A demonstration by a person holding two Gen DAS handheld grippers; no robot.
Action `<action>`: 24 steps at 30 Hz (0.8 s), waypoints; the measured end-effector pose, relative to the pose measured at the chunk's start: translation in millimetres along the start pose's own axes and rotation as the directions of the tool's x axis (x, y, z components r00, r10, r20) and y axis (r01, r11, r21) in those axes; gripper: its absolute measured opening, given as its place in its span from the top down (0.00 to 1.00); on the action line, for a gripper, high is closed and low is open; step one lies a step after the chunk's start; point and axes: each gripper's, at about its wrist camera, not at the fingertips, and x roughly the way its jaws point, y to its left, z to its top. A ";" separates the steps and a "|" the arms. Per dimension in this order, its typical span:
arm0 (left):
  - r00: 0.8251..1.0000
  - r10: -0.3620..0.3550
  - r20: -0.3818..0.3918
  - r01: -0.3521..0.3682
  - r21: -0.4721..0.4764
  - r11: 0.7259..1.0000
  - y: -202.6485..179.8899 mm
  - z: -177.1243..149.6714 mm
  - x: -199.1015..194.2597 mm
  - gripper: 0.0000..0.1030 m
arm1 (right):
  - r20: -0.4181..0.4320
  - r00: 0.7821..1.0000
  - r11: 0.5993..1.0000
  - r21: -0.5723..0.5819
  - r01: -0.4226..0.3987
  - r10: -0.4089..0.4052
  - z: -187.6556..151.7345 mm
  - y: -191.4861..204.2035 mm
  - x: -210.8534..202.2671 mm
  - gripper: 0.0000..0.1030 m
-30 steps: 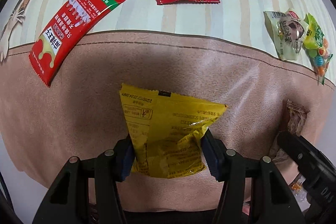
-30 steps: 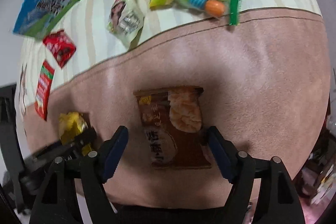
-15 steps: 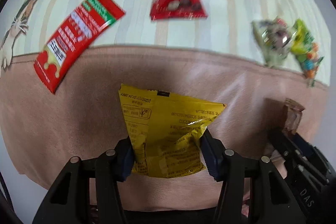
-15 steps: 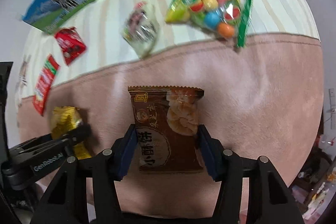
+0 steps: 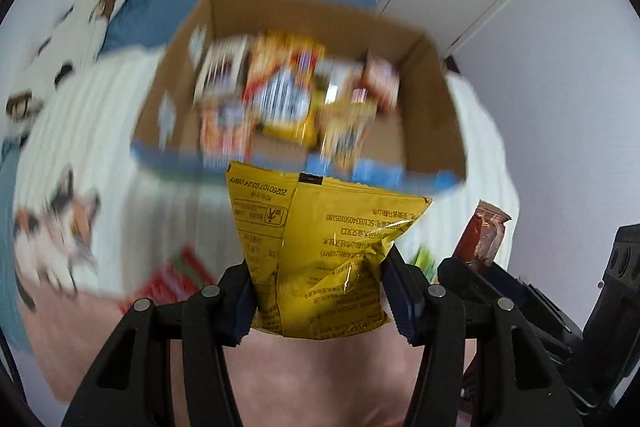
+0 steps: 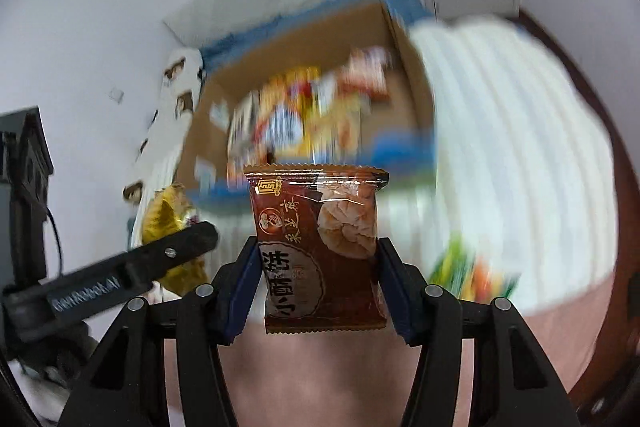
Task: Organize snacks
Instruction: 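Carry both packs into the box and open both tools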
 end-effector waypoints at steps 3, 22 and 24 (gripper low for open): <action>1.000 0.010 0.022 -0.010 0.014 1.000 -0.1 44.6 -4.9 0.49 | 0.026 0.999 1.000 -0.017 0.022 -0.021 44.1 7.7 6.2 0.42; 0.920 0.026 -0.390 -0.065 -0.085 0.994 55.7 113.2 178.2 0.49 | -0.252 0.944 0.976 -0.026 0.214 -0.214 117.5 -30.4 142.9 0.39; 0.910 0.026 -0.414 -0.072 -0.097 0.993 59.8 111.4 183.2 0.43 | -0.282 0.928 0.970 -0.066 0.234 -0.243 114.7 -27.8 146.8 0.16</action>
